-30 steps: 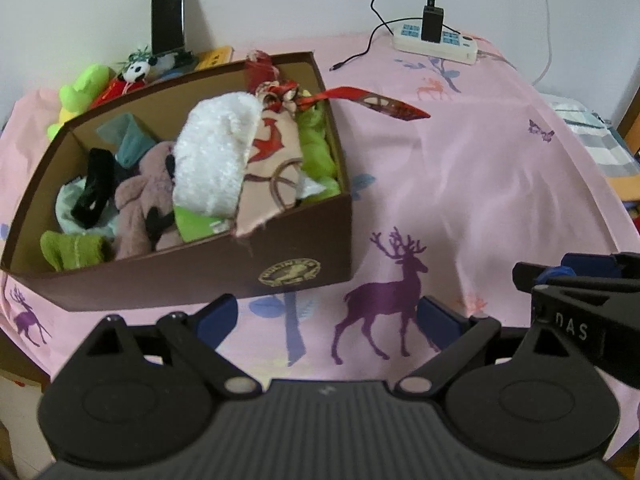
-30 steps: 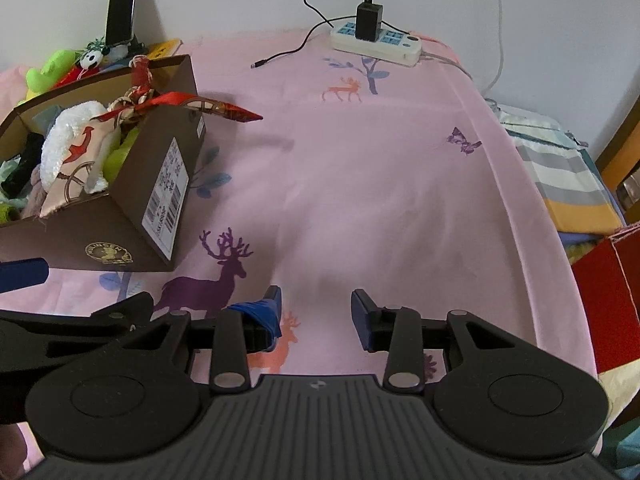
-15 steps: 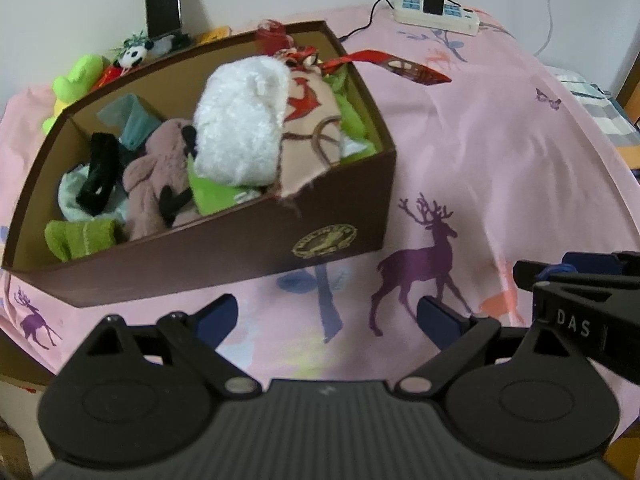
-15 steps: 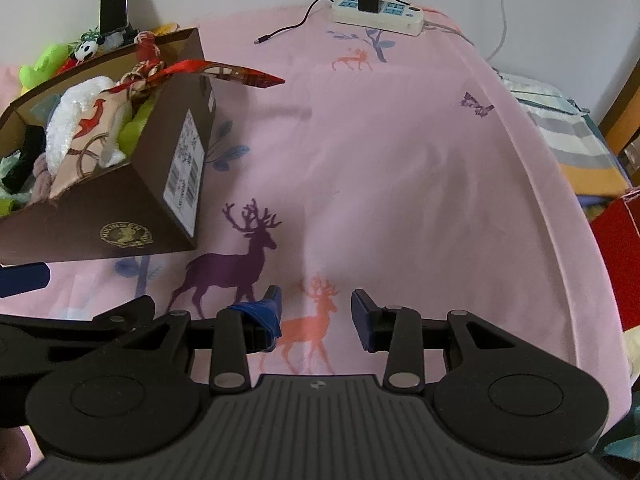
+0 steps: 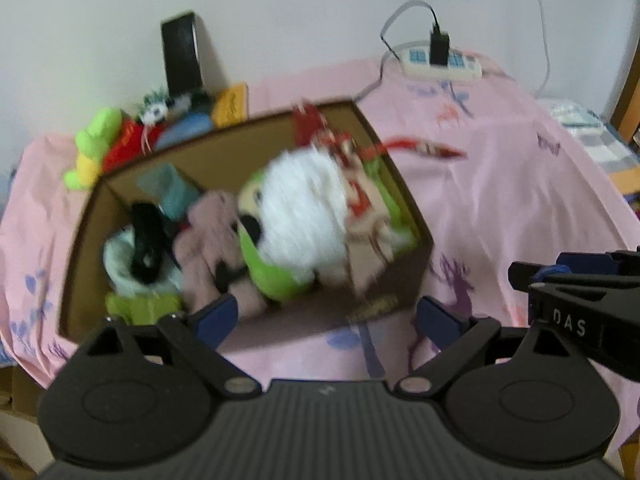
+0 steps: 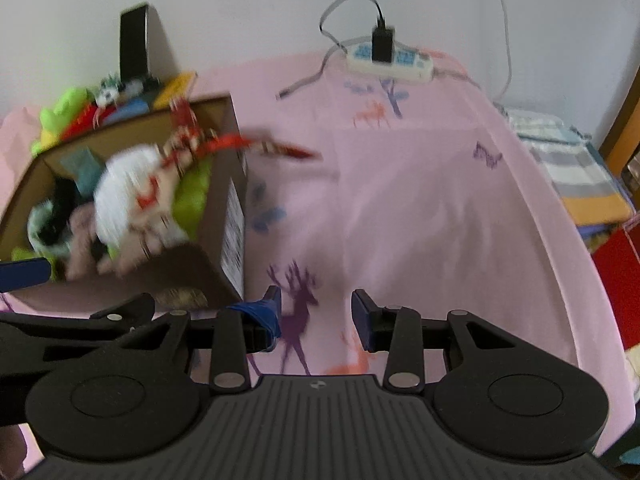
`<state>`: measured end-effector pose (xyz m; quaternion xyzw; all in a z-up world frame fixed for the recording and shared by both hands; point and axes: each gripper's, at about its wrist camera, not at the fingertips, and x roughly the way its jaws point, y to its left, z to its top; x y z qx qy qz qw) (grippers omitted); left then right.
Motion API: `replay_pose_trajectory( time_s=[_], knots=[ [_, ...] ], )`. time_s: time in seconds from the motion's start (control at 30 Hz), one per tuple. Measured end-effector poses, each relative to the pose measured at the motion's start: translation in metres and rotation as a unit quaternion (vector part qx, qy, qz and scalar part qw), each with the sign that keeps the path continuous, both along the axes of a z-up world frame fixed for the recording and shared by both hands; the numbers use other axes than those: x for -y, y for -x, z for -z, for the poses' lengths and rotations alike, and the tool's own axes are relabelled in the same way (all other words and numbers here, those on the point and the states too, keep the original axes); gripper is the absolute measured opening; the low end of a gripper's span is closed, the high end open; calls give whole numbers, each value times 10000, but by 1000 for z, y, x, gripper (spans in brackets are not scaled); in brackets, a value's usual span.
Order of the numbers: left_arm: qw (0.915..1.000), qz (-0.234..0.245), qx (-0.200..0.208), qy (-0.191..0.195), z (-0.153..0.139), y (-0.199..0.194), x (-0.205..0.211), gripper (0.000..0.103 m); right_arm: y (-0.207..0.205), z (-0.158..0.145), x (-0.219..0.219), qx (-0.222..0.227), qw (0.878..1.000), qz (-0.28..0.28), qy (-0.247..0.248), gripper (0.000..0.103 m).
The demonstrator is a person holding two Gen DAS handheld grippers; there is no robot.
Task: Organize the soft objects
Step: 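Bring both open grippers back over the filled box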
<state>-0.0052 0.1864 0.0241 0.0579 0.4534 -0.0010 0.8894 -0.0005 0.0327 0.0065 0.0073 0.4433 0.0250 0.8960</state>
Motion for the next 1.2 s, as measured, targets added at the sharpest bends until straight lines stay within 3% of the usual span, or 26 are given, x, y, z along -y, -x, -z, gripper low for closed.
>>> replay_pose_trajectory(
  time_s=[0.27,0.53,0.73,0.93,1.2],
  knots=[
    [9988,-185,446,-31,-33,-17,-20,97,-14,-29,-17,519,9986,19,-132,22],
    [9973,-312,664,-101,-43,-25,-35,97,-19,-34,-32,885,9955,195,-266,22],
    [9977,-361,569,-30,-37,-31,-45,97,-19,-32,-38,1115,9929,223,-351,22],
    [9986,-327,393,112,-22,-40,-52,97,-27,-27,-40,1054,9919,108,-694,22],
    [9993,-241,185,238,2,-55,-51,97,-40,-13,-48,1054,9927,-1,-591,21]
  ],
)
